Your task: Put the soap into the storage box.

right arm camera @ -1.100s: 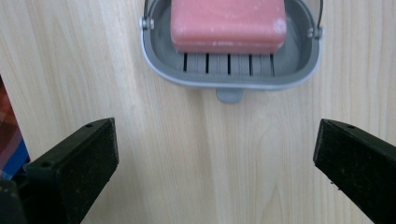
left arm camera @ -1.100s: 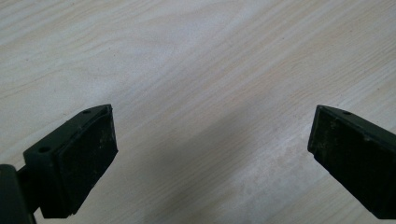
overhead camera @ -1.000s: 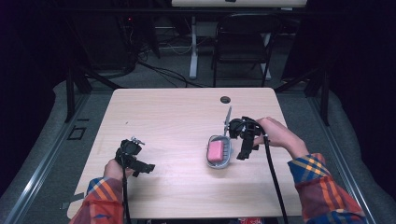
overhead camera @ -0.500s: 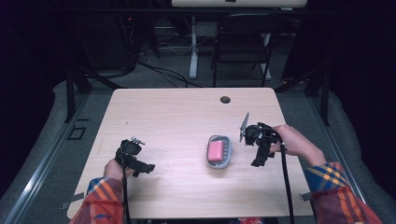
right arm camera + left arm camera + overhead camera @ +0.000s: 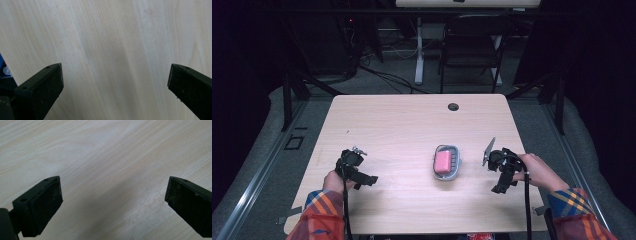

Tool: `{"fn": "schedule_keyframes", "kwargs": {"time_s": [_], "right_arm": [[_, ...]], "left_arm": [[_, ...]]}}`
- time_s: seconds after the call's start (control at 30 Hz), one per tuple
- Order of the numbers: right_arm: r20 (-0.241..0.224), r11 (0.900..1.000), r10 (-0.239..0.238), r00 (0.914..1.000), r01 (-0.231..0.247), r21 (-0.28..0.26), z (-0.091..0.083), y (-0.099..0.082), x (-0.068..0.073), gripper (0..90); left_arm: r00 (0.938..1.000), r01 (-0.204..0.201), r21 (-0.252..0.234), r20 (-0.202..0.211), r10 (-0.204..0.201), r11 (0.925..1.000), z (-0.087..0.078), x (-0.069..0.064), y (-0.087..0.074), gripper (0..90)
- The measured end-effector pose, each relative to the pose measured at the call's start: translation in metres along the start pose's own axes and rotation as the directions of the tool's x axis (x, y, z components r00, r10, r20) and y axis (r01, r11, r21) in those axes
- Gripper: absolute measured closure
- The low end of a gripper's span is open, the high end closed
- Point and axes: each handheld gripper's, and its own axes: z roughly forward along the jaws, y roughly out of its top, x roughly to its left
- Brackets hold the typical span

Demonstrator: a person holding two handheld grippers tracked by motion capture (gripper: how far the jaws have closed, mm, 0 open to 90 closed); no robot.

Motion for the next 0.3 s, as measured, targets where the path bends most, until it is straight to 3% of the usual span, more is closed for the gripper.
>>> {"fn": "schedule_keyframes", "kwargs": {"time_s": [0.3], "right_arm": [[-0.013,0.9992,0.036,0.9993,-0.035,0.021,0.02,-0.007,-0.001,2.7]], "left_arm": [[1.0,-0.005,-0.004,0.004,0.005,1.0,-0.001,0.001,0.0,1.0]]}}
